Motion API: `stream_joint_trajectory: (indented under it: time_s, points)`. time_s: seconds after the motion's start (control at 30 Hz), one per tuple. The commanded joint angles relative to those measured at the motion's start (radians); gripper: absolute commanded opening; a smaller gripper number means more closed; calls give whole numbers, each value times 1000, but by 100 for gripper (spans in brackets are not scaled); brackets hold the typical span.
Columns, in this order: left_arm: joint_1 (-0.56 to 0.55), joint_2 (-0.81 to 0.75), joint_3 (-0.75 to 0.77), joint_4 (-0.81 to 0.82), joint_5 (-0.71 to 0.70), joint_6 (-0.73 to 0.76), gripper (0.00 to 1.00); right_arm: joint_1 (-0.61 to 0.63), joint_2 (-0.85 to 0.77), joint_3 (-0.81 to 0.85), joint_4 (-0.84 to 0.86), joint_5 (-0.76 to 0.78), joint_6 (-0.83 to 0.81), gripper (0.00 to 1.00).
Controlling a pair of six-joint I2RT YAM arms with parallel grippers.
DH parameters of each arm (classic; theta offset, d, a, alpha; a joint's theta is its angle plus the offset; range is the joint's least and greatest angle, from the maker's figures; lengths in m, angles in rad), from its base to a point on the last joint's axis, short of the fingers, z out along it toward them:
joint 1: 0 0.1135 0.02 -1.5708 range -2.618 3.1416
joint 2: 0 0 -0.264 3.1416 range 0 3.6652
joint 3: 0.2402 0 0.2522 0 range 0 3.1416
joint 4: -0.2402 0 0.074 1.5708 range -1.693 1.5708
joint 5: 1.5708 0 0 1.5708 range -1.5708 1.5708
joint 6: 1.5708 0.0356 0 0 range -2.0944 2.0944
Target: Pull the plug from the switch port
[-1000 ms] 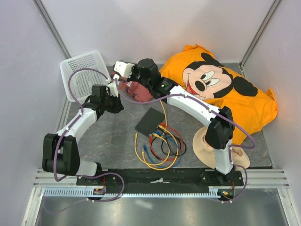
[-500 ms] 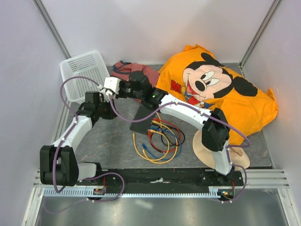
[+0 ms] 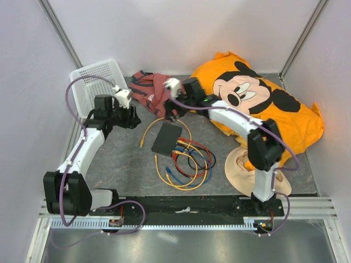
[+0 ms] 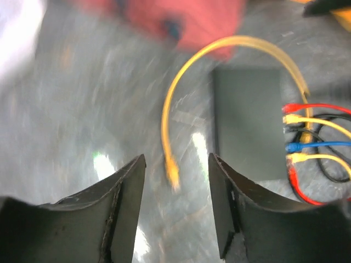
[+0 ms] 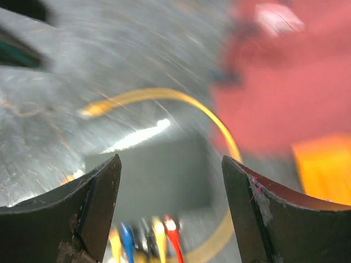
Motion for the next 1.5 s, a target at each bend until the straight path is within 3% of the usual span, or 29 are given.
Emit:
stream_joint_trajectory:
  time_s: [0.0,0.17,0.23,0.37,0.7,0.93,1.27,1.37,1.4,1.47]
  points:
    - [-170,119,200,-36,119,413,59,-113,-218,-158,-2,8,197,82]
    - [-364,358,483,-236,50,807,62,-227,-329,-196,-55,72,203,83]
    - [-407,493,573,-317,30,816,66,-299,-353,-229,-69,147,293,81]
    - [-447,699,806,-457,44,898,66,-438,-413,-372,-48,77,412,81]
    - [-544,847,887,-535,3,1093,65,-629,-550,-541,-39,29,443,82]
    - [-585,968,1012,-534,-19,1083,62,-658,-562,-582,-16,2,460,83]
    - [-604,1034,1027,-570,-86,1219,59,-681,-511,-542,-12,-4,460,83]
    - [-610,1063,1048,-569,-82,1227,49,-686,-501,-536,-11,-4,466,83]
    - [-614,1074,1059,-570,-91,1225,40,-686,-502,-538,-9,-4,466,84]
    - [-619,1095,1087,-570,-89,1213,32,-686,-499,-536,-11,-4,466,84]
